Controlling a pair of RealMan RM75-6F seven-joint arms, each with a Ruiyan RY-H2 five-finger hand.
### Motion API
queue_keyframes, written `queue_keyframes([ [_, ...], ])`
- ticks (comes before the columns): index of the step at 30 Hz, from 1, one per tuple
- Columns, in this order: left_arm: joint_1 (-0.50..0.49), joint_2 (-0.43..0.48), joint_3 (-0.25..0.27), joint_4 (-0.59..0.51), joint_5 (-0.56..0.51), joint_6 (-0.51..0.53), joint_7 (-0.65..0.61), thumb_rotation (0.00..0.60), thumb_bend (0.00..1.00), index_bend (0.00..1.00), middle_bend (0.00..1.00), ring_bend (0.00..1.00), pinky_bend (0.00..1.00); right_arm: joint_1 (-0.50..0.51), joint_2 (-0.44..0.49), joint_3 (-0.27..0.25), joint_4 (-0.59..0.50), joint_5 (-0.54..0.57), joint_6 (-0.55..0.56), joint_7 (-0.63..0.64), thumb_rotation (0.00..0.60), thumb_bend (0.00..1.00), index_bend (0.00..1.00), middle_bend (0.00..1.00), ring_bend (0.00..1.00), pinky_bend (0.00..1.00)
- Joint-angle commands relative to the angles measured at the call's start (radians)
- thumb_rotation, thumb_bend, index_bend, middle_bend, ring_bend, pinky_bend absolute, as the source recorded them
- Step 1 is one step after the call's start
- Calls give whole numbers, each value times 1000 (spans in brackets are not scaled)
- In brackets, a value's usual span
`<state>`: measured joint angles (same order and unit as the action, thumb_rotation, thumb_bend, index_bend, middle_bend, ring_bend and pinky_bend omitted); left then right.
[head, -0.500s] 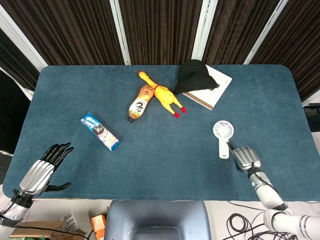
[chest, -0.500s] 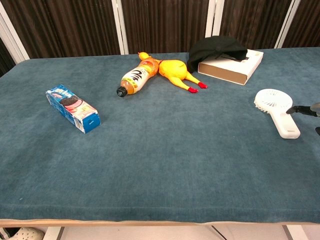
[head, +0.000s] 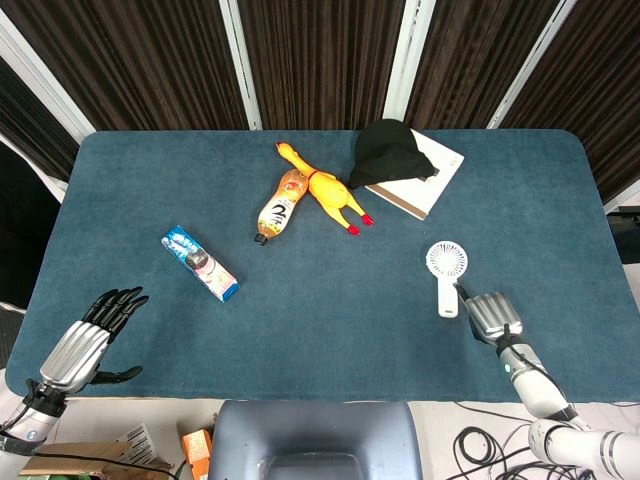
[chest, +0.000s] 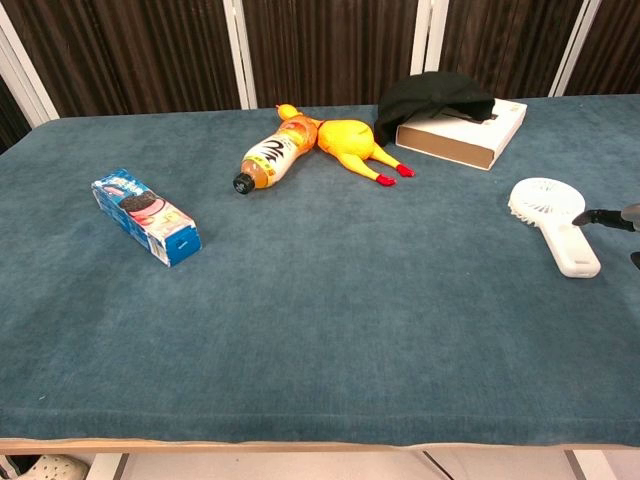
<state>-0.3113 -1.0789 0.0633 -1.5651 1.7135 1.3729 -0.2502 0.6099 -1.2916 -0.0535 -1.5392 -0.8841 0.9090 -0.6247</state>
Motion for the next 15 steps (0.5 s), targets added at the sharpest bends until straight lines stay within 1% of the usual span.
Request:
queue_keyframes([
  [1,0,2,0,-2,-2,0,-2,600,0,0,0,0,67,4,-4,1,2,7,-5,-5,600,708,33,993,869,1000],
  [9,-2,4,-1,0,-2,-3,-11,600,0,0,0,0,68,12,-10,3,2,16,-9,-11,600,709,49,993,869,1000],
  [15,-4,7,-2,-2,-9,-9,-12,600,0,0,0,0,67,16,-11,1,-3,29,-8,-22,600,708,40,993,868,1000],
])
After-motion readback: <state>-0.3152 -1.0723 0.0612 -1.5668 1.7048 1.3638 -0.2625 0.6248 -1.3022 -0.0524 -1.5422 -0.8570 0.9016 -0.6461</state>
